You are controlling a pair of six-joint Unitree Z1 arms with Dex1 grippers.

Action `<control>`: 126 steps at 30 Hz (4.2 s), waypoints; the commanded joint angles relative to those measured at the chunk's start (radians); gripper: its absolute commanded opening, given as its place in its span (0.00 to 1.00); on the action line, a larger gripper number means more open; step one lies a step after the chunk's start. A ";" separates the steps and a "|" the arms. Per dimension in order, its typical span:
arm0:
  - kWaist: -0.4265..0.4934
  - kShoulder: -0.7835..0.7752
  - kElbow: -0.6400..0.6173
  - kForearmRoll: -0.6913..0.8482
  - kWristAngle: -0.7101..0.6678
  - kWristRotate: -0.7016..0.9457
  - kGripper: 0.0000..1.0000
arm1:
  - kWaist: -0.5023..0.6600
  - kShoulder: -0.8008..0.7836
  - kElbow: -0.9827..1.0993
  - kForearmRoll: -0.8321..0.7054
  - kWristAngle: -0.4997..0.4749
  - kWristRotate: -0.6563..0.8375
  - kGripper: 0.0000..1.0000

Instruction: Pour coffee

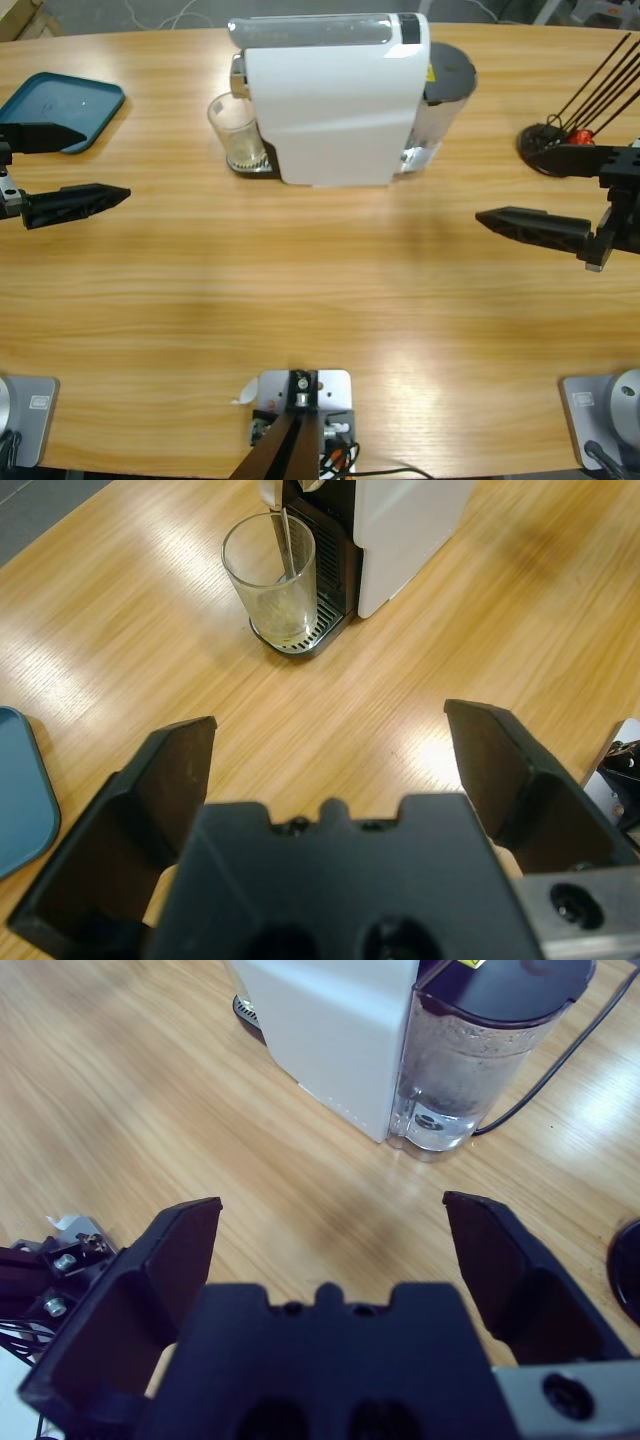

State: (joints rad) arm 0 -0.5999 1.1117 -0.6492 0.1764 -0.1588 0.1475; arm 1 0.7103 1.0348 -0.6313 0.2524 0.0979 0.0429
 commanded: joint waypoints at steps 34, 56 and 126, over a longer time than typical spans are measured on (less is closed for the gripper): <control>0.003 -0.015 0.062 -0.008 -0.016 0.015 1.00 | 0.009 0.008 0.048 -0.019 -0.013 -0.014 1.00; 0.008 -0.020 0.061 -0.008 -0.018 0.017 1.00 | 0.010 0.014 0.048 -0.021 -0.013 -0.014 1.00; 0.203 0.616 -0.154 -0.360 -0.348 0.239 1.00 | 0.011 0.142 0.035 -0.007 -0.005 -0.005 1.00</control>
State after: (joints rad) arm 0 -0.3971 1.6312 -0.7754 -0.1655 -0.4546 0.3662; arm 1 0.7106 1.1317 -0.6158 0.2376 0.0958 0.0429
